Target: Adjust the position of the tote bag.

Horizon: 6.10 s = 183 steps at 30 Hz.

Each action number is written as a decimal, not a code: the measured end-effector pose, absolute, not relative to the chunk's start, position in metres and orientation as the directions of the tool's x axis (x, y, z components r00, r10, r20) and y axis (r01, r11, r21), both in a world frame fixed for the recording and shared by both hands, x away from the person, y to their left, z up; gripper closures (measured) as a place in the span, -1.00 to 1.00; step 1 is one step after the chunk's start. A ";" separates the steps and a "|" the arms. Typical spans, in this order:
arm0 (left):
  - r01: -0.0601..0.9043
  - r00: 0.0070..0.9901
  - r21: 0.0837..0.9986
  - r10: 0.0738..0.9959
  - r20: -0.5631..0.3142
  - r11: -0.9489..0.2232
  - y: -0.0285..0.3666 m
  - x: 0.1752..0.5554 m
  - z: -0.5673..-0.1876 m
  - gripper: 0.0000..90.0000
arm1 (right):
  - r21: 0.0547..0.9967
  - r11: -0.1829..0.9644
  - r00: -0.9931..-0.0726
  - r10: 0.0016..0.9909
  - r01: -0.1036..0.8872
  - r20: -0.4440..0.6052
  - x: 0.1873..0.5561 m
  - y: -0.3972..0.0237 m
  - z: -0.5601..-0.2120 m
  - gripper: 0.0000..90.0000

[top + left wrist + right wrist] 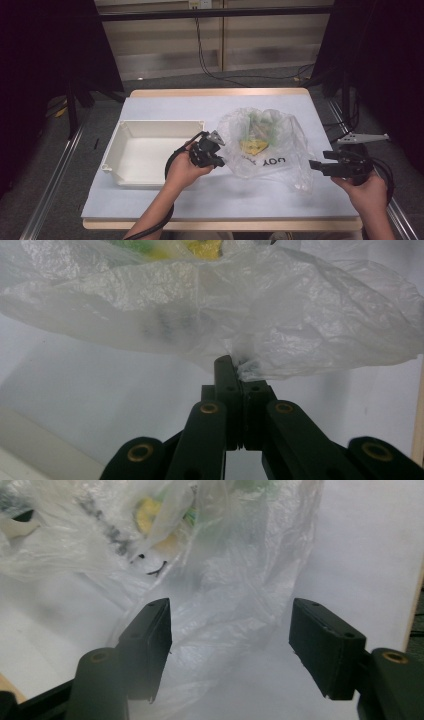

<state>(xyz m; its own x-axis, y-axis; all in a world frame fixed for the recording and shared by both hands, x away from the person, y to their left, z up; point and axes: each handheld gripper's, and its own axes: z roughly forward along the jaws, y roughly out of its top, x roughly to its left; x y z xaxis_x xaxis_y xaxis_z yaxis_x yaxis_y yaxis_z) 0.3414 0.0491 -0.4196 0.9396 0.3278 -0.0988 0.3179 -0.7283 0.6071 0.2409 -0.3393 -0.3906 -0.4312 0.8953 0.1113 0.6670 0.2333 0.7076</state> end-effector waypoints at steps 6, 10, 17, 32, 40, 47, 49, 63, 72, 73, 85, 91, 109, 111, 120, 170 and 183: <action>0.325 0.937 0.603 0.332 -0.105 -0.728 0.048 0.339 -0.421 1.00 | 0.703 0.285 -0.474 0.877 0.651 0.083 0.244 -0.322 -0.385 -0.27; 0.322 0.941 0.599 0.317 -0.118 -0.734 0.046 0.337 -0.422 1.00 | 0.698 0.294 -0.490 0.867 0.653 0.093 0.246 -0.314 -0.387 -0.28; 0.313 0.945 0.601 0.305 -0.119 -0.735 0.042 0.331 -0.422 1.00 | 0.678 0.365 -0.548 0.834 0.638 0.067 0.251 -0.290 -0.390 -0.28; 0.324 0.940 0.606 0.322 -0.116 -0.727 0.047 0.326 -0.422 0.99 | 0.626 0.482 -0.647 0.761 0.613 0.049 0.264 -0.247 -0.416 -0.29; 0.319 0.942 0.603 0.312 -0.119 -0.732 0.048 0.325 -0.425 0.98 | 0.588 0.554 -0.685 0.729 0.589 0.000 0.273 -0.229 -0.436 -0.27; 0.342 0.933 0.612 0.334 -0.132 -0.713 0.049 0.323 -0.426 0.98 | 0.603 0.560 -0.703 0.711 0.568 0.001 0.282 -0.226 -0.453 -0.11; 0.324 0.940 0.605 0.319 -0.120 -0.727 0.050 0.323 -0.426 0.98 | 0.602 0.566 -0.705 0.709 0.563 -0.008 0.283 -0.226 -0.455 -0.04; 0.337 0.936 0.607 0.325 -0.135 -0.719 0.052 0.321 -0.428 0.94 | 0.582 0.584 -0.736 0.676 0.566 0.037 0.287 -0.216 -0.468 0.90; 0.311 0.944 0.620 0.308 -0.115 -0.720 0.056 0.322 -0.421 0.77 | 0.582 0.578 -0.739 0.672 0.572 0.060 0.284 -0.218 -0.469 1.00; 0.303 0.945 0.622 0.311 -0.100 -0.722 0.057 0.322 -0.421 0.69 | 0.584 0.579 -0.743 0.666 0.569 0.064 0.284 -0.219 -0.469 1.00; 0.289 0.941 0.662 0.331 -0.066 -0.691 0.072 0.326 -0.409 0.21 | 0.560 0.611 -0.766 0.640 0.559 0.066 0.278 -0.219 -0.466 1.00; 0.298 0.935 0.678 0.347 -0.068 -0.672 0.078 0.331 -0.401 0.11 | 0.562 0.608 -0.763 0.643 0.561 0.066 0.277 -0.227 -0.464 1.00; 0.291 0.925 0.681 0.381 -0.019 -0.672 0.060 0.352 -0.382 -0.04 | 0.552 0.619 -0.766 0.641 0.559 0.057 0.273 -0.230 -0.462 1.00; 0.285 0.924 0.694 0.382 -0.016 -0.661 0.059 0.355 -0.377 0.00 | 0.558 0.623 -0.773 0.632 0.548 0.053 0.272 -0.231 -0.462 1.00; 0.296 0.924 0.709 0.381 -0.042 -0.640 0.042 0.365 -0.364 0.08 | 0.543 0.634 -0.773 0.633 0.551 0.044 0.267 -0.232 -0.462 1.00; 0.266 0.962 0.558 0.249 -0.109 -0.786 -0.018 0.345 -0.427 0.02 | 0.603 0.542 -0.693 0.720 0.585 0.025 0.267 -0.259 -0.450 0.93; 0.275 0.961 0.535 0.247 -0.124 -0.799 -0.022 0.334 -0.463 0.35 | 0.598 0.535 -0.680 0.733 0.596 0.023 0.268 -0.264 -0.451 0.90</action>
<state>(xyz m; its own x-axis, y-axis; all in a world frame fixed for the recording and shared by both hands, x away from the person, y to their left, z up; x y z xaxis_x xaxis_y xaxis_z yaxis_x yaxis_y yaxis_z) 0.3339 -0.0223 -0.4627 0.9609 0.2475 -0.1239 0.2748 -0.7988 0.5352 0.2676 -0.2637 -0.4513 -0.6803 0.7326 0.0233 0.5965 0.5348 0.5985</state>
